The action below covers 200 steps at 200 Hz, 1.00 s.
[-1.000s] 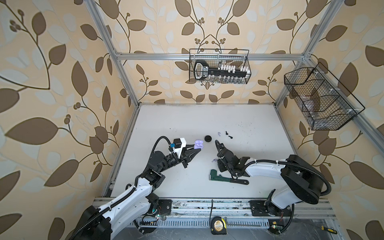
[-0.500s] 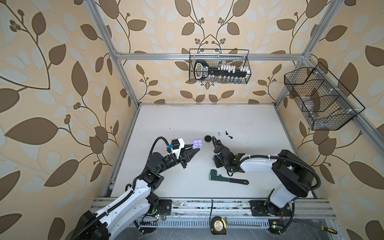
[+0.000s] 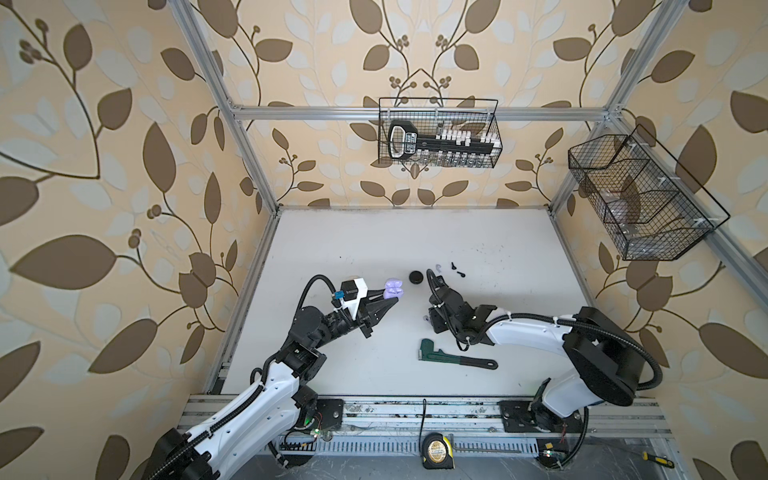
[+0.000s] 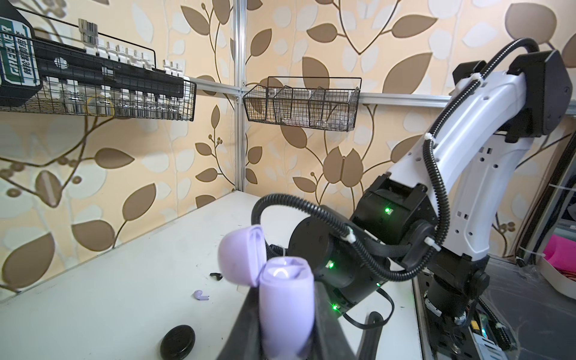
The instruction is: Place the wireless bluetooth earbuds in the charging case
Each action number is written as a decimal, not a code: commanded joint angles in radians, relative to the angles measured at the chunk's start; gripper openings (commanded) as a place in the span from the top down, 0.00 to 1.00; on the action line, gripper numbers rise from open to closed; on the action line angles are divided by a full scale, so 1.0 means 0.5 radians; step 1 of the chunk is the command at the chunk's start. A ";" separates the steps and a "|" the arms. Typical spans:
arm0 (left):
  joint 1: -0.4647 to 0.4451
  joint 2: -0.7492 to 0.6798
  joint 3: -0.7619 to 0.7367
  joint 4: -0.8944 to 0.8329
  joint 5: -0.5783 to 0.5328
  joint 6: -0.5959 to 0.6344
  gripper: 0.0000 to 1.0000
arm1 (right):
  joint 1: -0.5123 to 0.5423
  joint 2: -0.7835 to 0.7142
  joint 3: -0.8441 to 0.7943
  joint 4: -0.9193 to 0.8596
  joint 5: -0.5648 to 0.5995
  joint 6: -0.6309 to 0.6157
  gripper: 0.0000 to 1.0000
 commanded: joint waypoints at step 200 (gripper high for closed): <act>-0.011 -0.081 -0.015 0.005 0.004 0.035 1.00 | -0.025 0.416 0.140 -0.009 -0.249 -0.201 0.68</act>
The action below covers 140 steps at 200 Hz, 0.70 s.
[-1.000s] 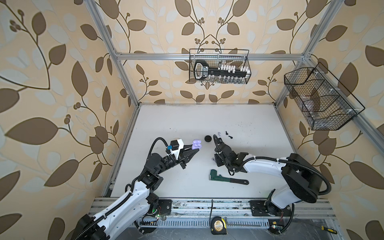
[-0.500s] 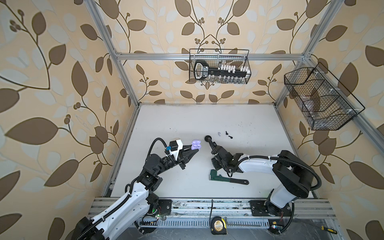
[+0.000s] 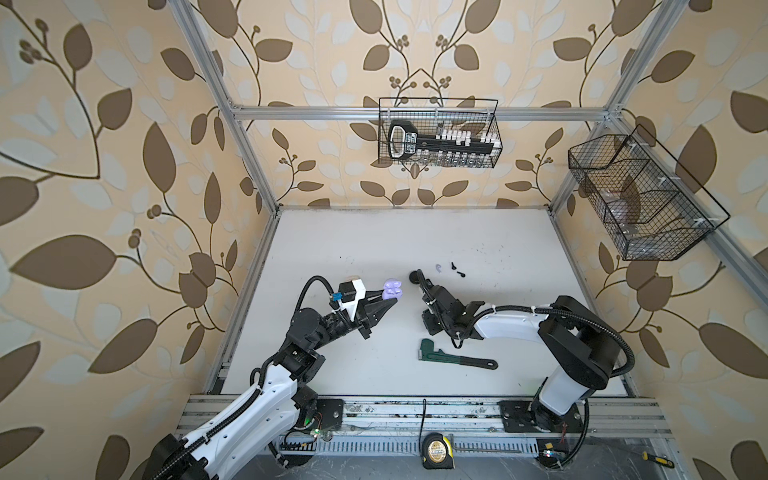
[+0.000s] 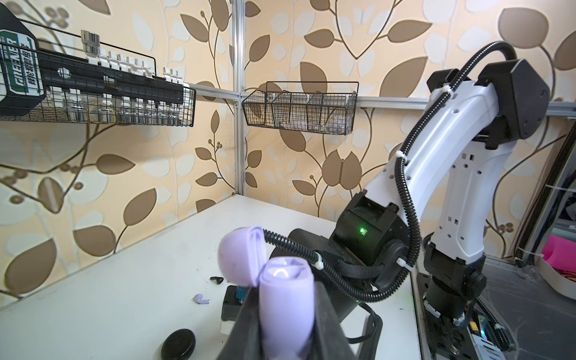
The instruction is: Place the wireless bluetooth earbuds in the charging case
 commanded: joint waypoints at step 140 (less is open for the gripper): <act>-0.010 -0.048 -0.021 0.033 0.006 0.030 1.00 | 0.060 0.131 0.025 -0.134 0.097 0.062 0.78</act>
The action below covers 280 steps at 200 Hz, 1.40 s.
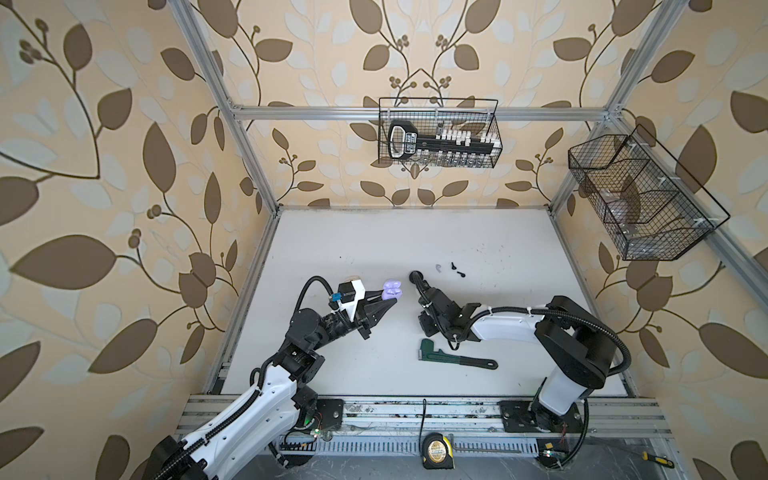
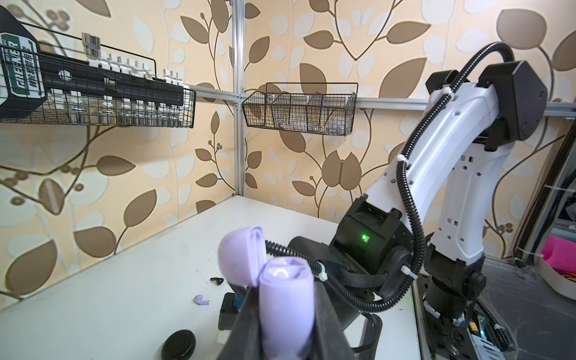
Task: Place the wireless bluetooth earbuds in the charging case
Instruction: 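Close the right gripper on the lilac earbud and lift it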
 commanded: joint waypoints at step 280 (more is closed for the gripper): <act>-0.014 0.529 -0.259 1.235 -0.086 0.044 1.00 | 0.431 -1.520 0.014 0.201 0.634 0.469 0.80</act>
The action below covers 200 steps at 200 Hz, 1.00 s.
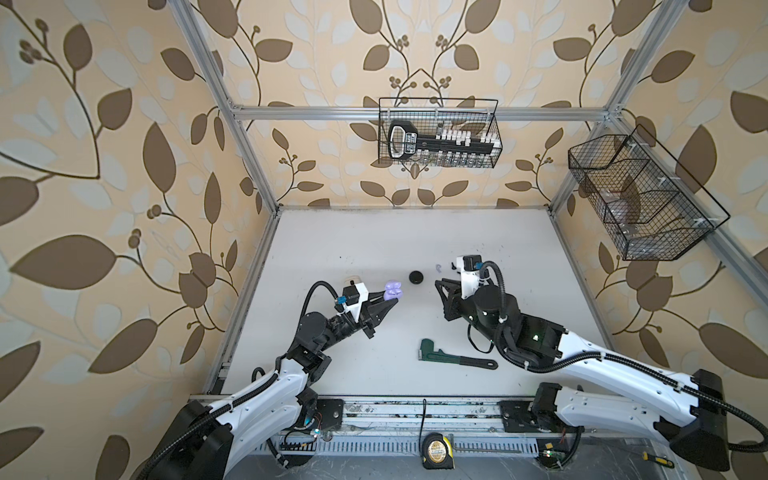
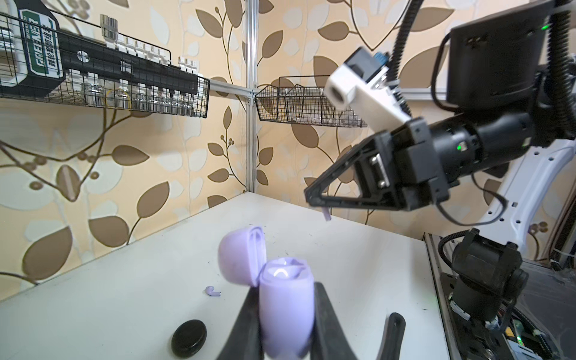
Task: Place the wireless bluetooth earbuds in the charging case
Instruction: 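Close the right gripper on the lilac earbud and lift it, then carry the earbud over the open lilac case held by the left gripper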
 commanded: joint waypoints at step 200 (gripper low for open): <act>-0.036 -0.080 -0.185 0.696 -0.083 -0.020 1.00 | 0.493 0.647 0.070 1.517 0.399 0.095 0.83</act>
